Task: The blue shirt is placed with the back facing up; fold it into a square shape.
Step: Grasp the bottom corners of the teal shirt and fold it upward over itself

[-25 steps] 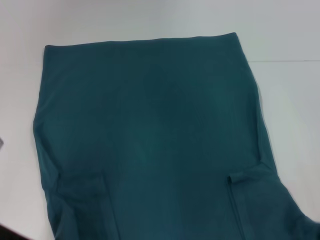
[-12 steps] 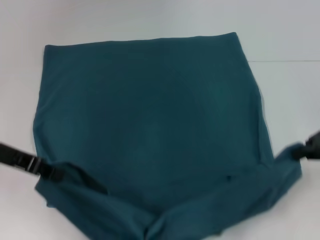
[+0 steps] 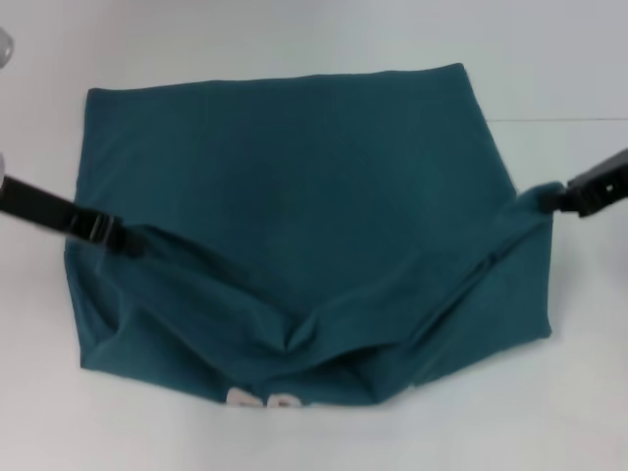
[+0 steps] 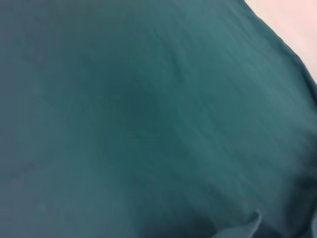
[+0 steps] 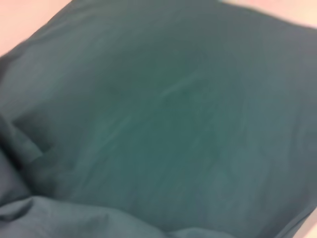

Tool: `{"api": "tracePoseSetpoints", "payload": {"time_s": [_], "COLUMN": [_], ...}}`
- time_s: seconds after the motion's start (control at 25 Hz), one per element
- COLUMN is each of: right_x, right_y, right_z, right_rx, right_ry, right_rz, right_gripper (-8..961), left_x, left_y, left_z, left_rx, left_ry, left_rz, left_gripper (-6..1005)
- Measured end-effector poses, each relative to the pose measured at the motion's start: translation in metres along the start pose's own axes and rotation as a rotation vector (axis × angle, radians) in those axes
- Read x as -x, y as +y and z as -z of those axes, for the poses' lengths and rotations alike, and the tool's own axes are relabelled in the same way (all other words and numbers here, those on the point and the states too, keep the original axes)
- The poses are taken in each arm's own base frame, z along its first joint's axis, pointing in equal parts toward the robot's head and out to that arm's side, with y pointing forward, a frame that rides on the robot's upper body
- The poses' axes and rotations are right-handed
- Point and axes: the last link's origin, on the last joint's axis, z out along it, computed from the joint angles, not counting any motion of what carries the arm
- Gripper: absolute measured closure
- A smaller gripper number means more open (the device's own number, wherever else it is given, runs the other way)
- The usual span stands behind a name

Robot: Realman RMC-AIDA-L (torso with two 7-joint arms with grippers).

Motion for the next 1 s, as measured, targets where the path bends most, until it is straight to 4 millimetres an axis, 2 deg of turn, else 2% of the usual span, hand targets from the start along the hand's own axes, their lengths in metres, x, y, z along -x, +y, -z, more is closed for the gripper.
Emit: {"api": "tracePoseSetpoints", "payload": {"time_s": [0.2, 0.4, 0.68, 1.0], "right_x": [0.011, 0.02, 0.03, 0.04], "right_y": [-0.008, -0.019, -0.028, -0.03], "right_z": [-0.011, -0.026, -0.045, -0.063], "right_rx": [-0.052, -0.103, -0.17, -0.222], "right_ry": [-0.057, -0.11, -0.171, -0.204], "right_rz": [-0.029, -0.059, -0.084, -0.088], "right_gripper": [947, 947, 947, 946], "left_x": [-0.021, -0.032, -0.033, -0.031], "left_y": [-0.01, -0.019, -0.026, -0.032], "left_z": [0.003, 0.002, -0.015, -0.031], "left_rx": [-0.087, -0.16, -0.223, -0.291], "left_ry": [0.086, 0.136, 0.162, 0.172], "left_rz": [-0.013, -0.016, -0.029, -0.056], "left_gripper": [973, 972, 972, 973]}}
